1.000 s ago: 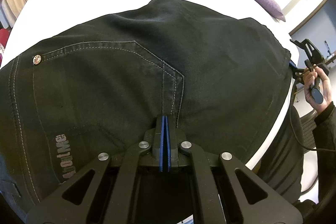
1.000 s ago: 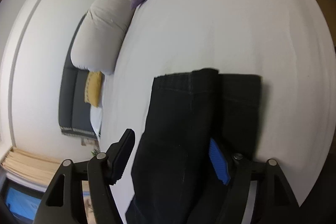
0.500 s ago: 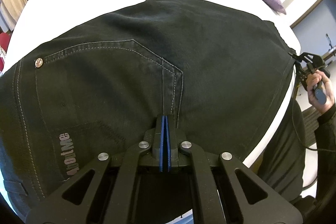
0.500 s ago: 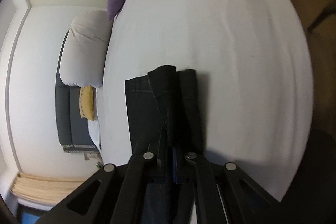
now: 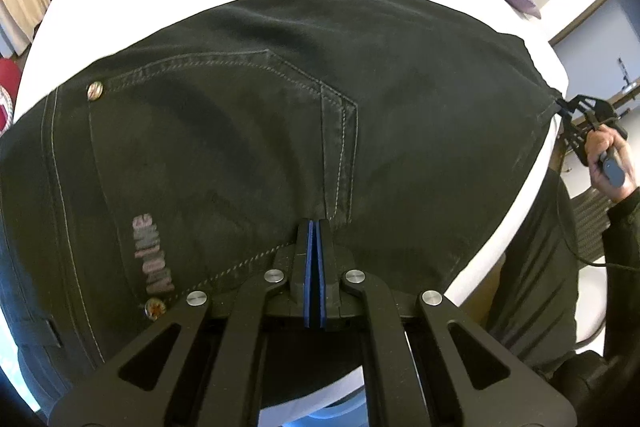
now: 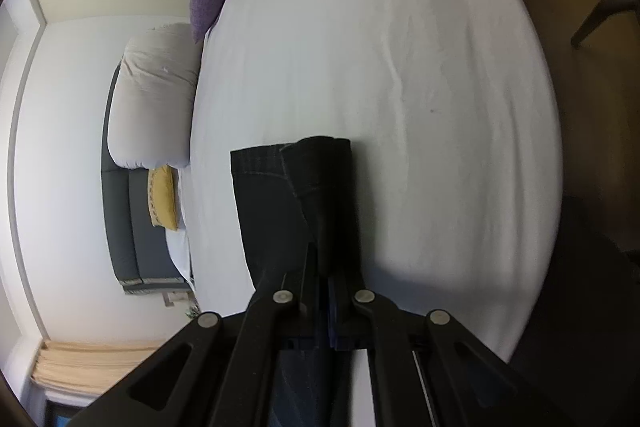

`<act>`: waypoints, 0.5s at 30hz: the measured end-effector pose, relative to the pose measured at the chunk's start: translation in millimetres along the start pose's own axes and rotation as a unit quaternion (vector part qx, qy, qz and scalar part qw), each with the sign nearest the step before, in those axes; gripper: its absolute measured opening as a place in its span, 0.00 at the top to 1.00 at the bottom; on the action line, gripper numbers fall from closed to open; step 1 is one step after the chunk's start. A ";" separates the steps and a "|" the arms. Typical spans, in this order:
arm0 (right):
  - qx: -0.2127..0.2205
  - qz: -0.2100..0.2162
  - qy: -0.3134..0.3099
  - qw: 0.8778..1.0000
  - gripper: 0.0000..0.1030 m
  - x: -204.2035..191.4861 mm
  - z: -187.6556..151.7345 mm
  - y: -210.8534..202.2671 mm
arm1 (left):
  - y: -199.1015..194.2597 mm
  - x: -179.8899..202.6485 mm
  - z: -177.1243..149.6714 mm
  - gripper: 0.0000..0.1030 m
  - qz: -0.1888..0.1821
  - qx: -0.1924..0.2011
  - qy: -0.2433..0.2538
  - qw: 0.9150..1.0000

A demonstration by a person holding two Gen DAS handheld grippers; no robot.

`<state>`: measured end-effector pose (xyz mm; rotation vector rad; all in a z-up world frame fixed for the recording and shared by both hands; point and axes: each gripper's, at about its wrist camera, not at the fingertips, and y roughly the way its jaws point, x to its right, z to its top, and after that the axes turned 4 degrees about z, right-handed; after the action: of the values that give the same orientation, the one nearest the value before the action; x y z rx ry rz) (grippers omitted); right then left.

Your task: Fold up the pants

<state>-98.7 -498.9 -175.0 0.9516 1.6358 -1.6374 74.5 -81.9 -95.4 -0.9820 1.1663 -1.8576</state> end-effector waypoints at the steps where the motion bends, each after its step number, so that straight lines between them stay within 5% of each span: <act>1: 0.000 -0.006 -0.003 1.000 0.97 1.9 1.3 0.7 | 0.2 -1.9 -1.1 0.99 -0.003 0.001 -0.003 1.000; 5: 0.002 0.003 0.003 1.000 0.97 12.3 7.8 7.1 | -0.5 -7.4 -3.8 0.99 -0.007 0.004 -0.003 1.000; 7: 0.004 0.019 -0.002 1.000 0.82 8.2 7.2 0.7 | -1.1 -9.0 -4.9 0.99 -0.010 0.007 -0.004 1.000; 9: 0.009 0.031 -0.023 0.999 0.38 -2.1 4.9 -10.7 | -2.0 -13.8 -9.0 0.99 -0.017 0.009 -0.008 1.000; 11: 0.037 0.009 -0.047 0.998 0.25 -12.1 -0.1 -27.0 | -2.0 -15.6 -12.4 0.99 -0.022 0.011 -0.009 1.000; 13: 0.043 -0.003 -0.074 0.996 0.25 -20.9 -7.8 -37.4 | -1.9 -19.1 -16.7 0.99 -0.026 0.012 -0.009 1.000; 15: 0.001 0.003 -0.084 0.996 0.29 -28.6 -22.6 -36.8 | -3.4 -21.8 -19.6 0.99 -0.026 0.012 -0.007 1.000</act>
<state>-112.8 -476.8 -130.3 0.7971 1.5167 -1.6670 66.5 -54.6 -102.9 -1.0199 1.1172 -1.8989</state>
